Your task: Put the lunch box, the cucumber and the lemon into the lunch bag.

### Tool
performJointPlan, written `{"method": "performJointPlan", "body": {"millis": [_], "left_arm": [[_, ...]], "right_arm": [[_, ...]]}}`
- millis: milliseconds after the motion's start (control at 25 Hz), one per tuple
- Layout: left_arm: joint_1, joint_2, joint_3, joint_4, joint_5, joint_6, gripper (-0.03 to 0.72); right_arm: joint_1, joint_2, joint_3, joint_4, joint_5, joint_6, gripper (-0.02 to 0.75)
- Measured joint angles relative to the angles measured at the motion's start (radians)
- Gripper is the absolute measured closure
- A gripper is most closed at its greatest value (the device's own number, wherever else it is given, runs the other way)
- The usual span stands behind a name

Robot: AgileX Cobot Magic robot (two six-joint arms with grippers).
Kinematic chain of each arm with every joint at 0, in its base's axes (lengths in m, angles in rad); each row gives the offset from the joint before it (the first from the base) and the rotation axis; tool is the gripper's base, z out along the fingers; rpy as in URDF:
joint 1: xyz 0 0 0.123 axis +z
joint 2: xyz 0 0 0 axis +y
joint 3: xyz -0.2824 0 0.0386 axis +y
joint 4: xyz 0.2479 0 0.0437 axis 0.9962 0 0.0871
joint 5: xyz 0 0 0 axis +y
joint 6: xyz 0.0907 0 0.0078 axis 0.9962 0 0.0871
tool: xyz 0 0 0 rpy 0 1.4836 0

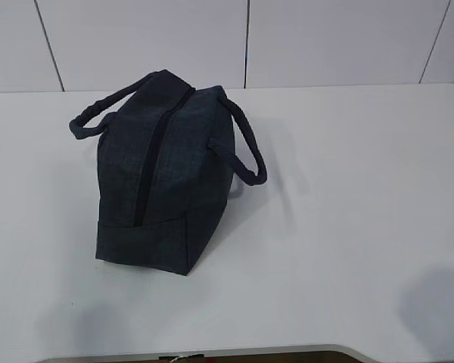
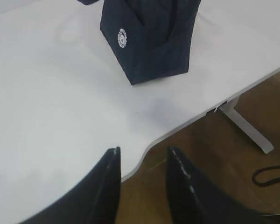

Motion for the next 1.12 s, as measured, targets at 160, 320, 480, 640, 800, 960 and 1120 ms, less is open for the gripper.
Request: {"method": "performJointPlan", "body": {"millis": [160, 320, 480, 640, 800, 960, 1120], "left_arm": [[0.0, 0.0, 0.046, 0.0, -0.01, 0.0, 0.449], [0.0, 0.0, 0.067, 0.009, -0.059, 0.0, 0.449], [0.0, 0.0, 0.066, 0.022, -0.07, -0.002, 0.449], [0.0, 0.0, 0.066, 0.066, -0.076, -0.008, 0.449], [0.0, 0.0, 0.067, 0.084, -0.076, -0.009, 0.449], [0.008, 0.0, 0.067, 0.101, -0.078, -0.009, 0.449], [0.067, 0.0, 0.067, 0.105, -0.077, -0.009, 0.449]], "right_arm": [[0.0, 0.0, 0.004, 0.0, 0.005, -0.029, 0.336], [0.0, 0.0, 0.017, -0.002, 0.038, -0.041, 0.336], [0.0, 0.0, 0.031, -0.004, 0.053, -0.046, 0.336], [0.0, 0.0, 0.031, -0.004, 0.053, -0.05, 0.336], [0.0, 0.0, 0.031, -0.004, 0.055, -0.05, 0.336], [0.0, 0.0, 0.031, -0.007, 0.055, -0.05, 0.336], [-0.033, 0.0, 0.033, -0.01, 0.055, -0.05, 0.336]]}}
